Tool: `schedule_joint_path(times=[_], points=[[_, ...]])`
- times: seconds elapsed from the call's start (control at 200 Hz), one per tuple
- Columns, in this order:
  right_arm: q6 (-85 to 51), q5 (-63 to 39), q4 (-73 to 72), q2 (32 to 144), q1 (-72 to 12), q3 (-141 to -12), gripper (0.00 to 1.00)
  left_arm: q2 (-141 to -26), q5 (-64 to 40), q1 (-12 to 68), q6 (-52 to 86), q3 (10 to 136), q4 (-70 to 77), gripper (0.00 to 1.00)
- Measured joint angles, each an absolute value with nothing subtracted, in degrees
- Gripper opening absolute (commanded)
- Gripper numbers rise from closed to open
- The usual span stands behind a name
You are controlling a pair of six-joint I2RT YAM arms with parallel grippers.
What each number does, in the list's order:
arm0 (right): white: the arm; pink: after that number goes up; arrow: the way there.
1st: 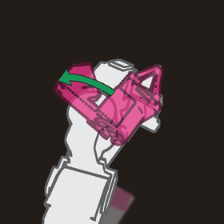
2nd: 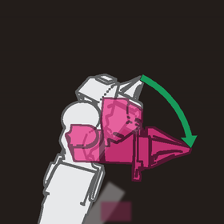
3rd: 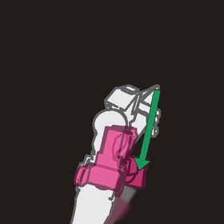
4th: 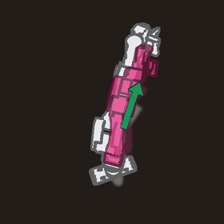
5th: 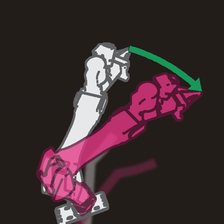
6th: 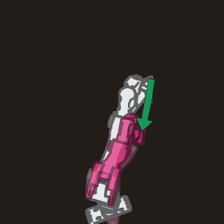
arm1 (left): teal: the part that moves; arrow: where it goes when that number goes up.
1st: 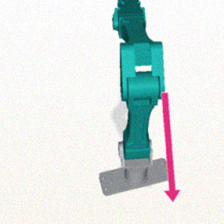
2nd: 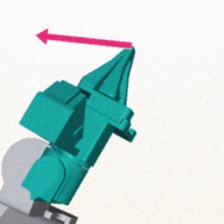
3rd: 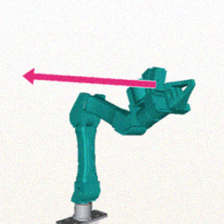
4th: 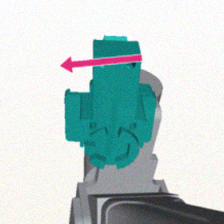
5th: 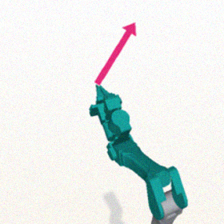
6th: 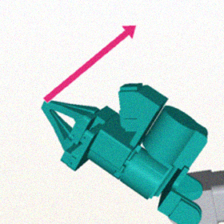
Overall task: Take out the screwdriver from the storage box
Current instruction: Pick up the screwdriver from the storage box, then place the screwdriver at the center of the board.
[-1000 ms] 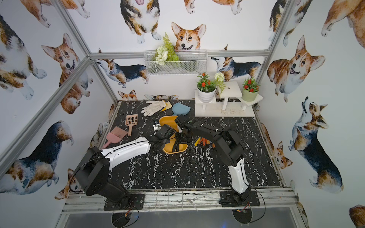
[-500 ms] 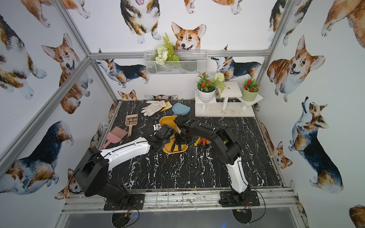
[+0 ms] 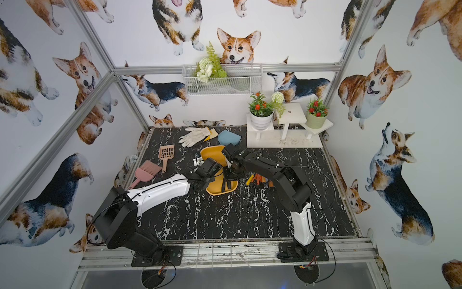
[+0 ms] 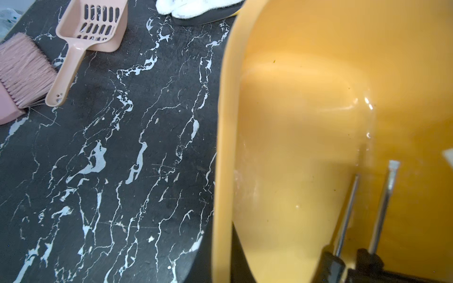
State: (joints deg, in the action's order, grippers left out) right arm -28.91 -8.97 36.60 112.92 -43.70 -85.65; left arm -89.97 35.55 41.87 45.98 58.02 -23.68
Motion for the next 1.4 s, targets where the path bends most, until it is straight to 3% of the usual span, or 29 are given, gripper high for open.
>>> schedule_joint_path(times=[0.721, 1.402], points=[[-28.6, -5.89, 36.16, 99.81, -38.41, -80.58, 0.0, -90.67, 36.01, 41.8, 46.46, 57.78, -23.99, 0.0], [-23.16, -2.87, 41.45, 92.64, -23.14, -71.0, 0.0, -90.89, 36.1, 41.82, 46.22, 58.26, -23.75, 0.0]])
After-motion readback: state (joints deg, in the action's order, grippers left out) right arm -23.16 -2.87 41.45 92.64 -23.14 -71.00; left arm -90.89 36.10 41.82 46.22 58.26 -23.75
